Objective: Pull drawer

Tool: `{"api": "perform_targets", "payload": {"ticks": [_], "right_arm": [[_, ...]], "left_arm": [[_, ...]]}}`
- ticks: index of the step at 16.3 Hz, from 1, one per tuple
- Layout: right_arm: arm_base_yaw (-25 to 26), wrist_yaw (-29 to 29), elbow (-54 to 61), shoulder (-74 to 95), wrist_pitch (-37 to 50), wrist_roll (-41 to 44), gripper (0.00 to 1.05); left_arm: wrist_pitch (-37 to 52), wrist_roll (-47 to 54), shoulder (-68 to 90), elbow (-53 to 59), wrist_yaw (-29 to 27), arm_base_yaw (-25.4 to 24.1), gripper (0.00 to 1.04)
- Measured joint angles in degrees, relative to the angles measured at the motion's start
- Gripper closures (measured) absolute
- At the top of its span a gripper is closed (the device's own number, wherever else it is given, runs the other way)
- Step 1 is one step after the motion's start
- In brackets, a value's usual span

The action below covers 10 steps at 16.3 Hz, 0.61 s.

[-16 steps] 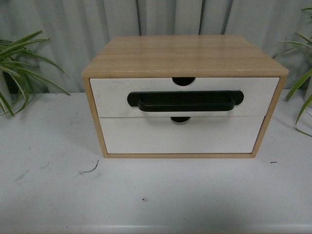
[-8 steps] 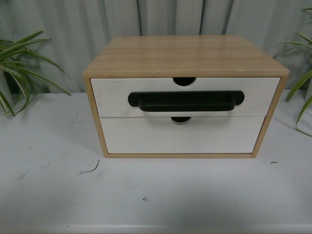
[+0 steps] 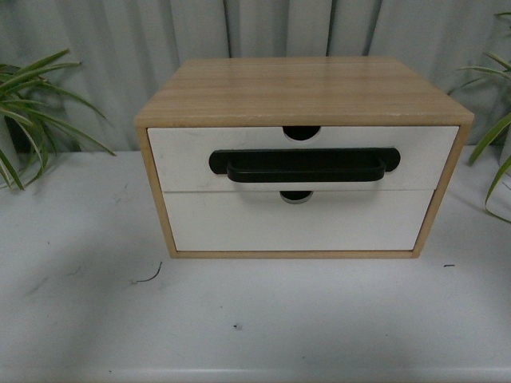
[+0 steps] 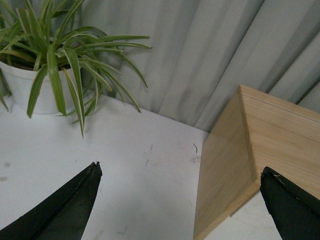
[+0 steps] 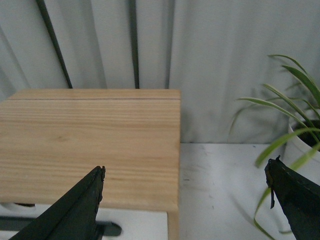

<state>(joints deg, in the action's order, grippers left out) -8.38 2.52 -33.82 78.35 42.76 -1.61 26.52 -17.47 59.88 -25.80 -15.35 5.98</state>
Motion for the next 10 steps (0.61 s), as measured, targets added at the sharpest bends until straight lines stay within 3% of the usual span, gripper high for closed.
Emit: {"api": "perform_targets", "payload": {"ticks": [2, 5, 8, 10], "right_arm": [[-1.9, -1.4, -9.5, 7.4, -1.2, 4.9, 0.06], [-4.0, -10.7, -14.5, 9.1, -5.2, 19.1, 0.06], [-2.1, -22.4, -16.6, 8.6, -15.1, 42.2, 0.06], [-0.3, -28.2, -19.6, 8.4, -24.5, 59.0, 0.06]], "left_arm": [[1.4, 2.2, 9.6, -7.8, 3.6, -0.1, 0.07], [-4.0, 12.0, 15.6, -18.0, 17.4, 3.5, 0.07], [-19.8, 32.5, 17.6, -25.5, 29.1, 9.3, 0.07], [-33.9, 48.2, 20.0, -31.8, 30.6, 14.0, 0.07]]}}
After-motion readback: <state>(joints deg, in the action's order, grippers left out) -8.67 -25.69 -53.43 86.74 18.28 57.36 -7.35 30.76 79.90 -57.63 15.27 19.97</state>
